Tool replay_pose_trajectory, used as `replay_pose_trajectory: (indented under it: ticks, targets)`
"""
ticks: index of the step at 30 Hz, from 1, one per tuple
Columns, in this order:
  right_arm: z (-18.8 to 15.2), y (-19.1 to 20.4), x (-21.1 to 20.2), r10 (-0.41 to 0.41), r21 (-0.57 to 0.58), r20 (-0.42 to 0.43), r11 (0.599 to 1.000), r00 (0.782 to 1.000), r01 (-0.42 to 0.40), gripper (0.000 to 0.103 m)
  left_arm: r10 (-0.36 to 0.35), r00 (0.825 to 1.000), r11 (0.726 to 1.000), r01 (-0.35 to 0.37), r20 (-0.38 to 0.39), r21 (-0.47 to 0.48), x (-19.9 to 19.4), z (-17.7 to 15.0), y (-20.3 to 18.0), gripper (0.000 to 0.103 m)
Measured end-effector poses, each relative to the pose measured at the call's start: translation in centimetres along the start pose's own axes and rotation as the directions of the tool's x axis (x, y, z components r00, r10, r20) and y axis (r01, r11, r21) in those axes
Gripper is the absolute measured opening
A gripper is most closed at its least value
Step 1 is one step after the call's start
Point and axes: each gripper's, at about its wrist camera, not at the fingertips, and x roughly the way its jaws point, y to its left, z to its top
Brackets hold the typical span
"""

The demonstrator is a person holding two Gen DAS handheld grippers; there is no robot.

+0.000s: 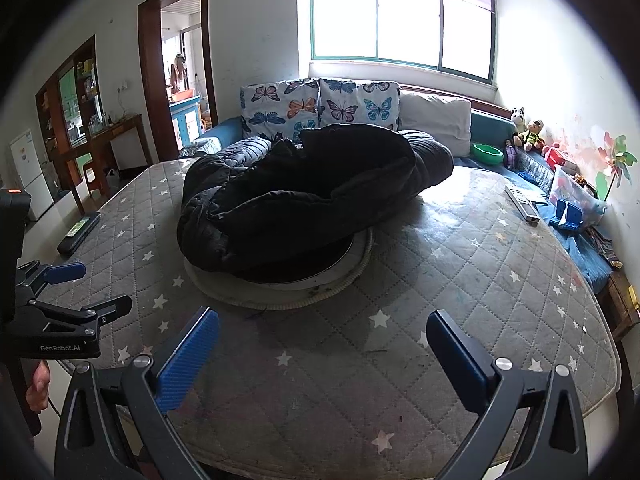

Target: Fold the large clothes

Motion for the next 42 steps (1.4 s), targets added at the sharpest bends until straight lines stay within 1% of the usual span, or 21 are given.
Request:
replay_pose_trajectory:
  ticks: [18,42]
  targets:
    - [0.2,0.1,-0.1,0.001,0.001,0.001,1.000,1.000,-0.001,0.103,-0.016,1.000,1.000,0.016,-0.009,-0.002,0.3,0.1,0.0,0.103]
    - [1.0,0.7,-0.2,0.010,-0.003,-0.002,1.000,1.000,-0.010,0.103,-0.002,1.000,1.000,0.002,-0.021,0.005,0.7,0.5,0.1,0.103]
